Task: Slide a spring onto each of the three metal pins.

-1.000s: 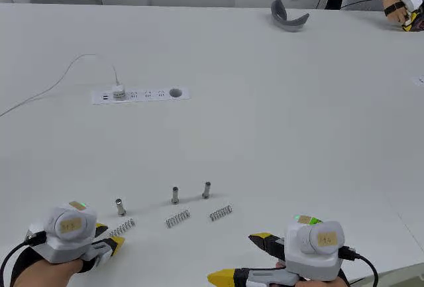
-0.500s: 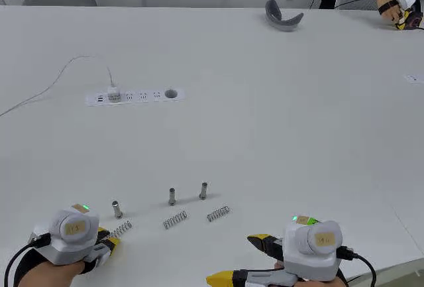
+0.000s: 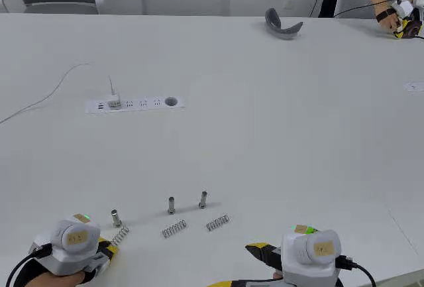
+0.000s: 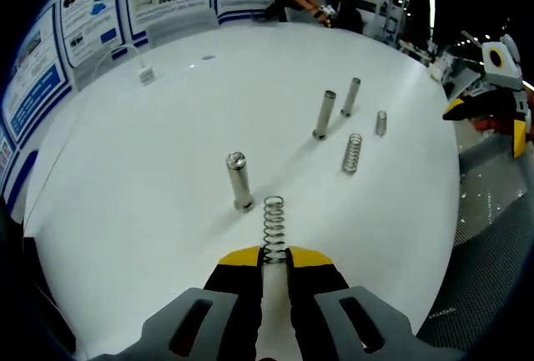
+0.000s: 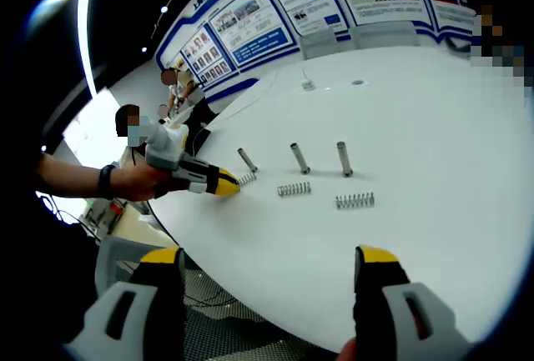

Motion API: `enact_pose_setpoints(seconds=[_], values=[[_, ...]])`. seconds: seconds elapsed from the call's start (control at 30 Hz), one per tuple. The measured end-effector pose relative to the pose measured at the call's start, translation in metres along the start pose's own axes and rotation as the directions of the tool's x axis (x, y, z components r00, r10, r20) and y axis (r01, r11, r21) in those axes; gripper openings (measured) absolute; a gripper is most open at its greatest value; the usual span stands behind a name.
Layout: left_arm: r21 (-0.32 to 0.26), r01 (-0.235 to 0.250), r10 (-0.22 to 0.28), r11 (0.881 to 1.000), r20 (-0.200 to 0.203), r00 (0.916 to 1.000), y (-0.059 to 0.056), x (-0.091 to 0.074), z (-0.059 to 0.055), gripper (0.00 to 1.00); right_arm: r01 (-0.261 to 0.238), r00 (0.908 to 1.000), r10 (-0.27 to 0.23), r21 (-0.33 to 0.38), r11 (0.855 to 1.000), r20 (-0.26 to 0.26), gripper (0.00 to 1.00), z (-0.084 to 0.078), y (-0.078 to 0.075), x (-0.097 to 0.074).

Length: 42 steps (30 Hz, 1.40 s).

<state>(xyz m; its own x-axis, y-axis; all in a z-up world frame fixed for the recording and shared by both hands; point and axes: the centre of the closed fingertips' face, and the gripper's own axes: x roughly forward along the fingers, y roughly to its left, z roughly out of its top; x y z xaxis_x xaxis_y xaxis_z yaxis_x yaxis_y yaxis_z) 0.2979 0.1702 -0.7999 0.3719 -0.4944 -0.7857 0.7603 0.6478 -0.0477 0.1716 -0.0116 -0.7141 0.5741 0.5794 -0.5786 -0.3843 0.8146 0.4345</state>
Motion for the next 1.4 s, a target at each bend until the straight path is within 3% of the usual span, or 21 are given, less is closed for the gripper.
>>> enact_pose_setpoints(seconds=[0.57, 0.77, 0.83, 1.0, 1.3, 1.4], values=[[-0.033, -0.014, 0.014, 0.999, 0.008, 0.9999, 0.003, 0.006, 0.004, 0.13, 0.004, 1.0000, -0.004, 0.005, 1.000, -0.003, 0.85, -0.004, -0.002, -0.002], [0.028, -0.020, 0.021, 0.999, -0.005, 0.9998, -0.003, 0.006, 0.006, 0.11, -0.004, 1.0000, 0.004, 0.003, 1.000, -0.005, 0.85, -0.004, 0.001, -0.001], [-0.001, -0.008, 0.008, 1.000, 0.008, 0.9999, -0.006, 0.003, 0.007, 0.11, -0.006, 1.0000, 0.006, 0.000, 1.000, -0.005, 0.85, -0.003, 0.001, 0.000], [-0.004, 0.006, -0.006, 1.000, 0.017, 0.9998, -0.013, -0.005, 0.006, 0.11, -0.011, 0.9999, 0.011, -0.001, 1.000, -0.002, 0.85, -0.002, 0.002, 0.001], [0.030, 0.031, -0.033, 0.999, 0.042, 0.9986, -0.028, -0.026, 0.008, 0.11, -0.028, 0.9996, 0.028, -0.005, 1.000, -0.004, 0.84, -0.001, 0.005, 0.003], [0.028, 0.027, -0.029, 0.999, 0.054, 0.9981, -0.028, -0.033, 0.010, 0.11, -0.035, 0.9994, 0.035, -0.008, 0.999, -0.004, 0.83, -0.001, 0.007, 0.004]])
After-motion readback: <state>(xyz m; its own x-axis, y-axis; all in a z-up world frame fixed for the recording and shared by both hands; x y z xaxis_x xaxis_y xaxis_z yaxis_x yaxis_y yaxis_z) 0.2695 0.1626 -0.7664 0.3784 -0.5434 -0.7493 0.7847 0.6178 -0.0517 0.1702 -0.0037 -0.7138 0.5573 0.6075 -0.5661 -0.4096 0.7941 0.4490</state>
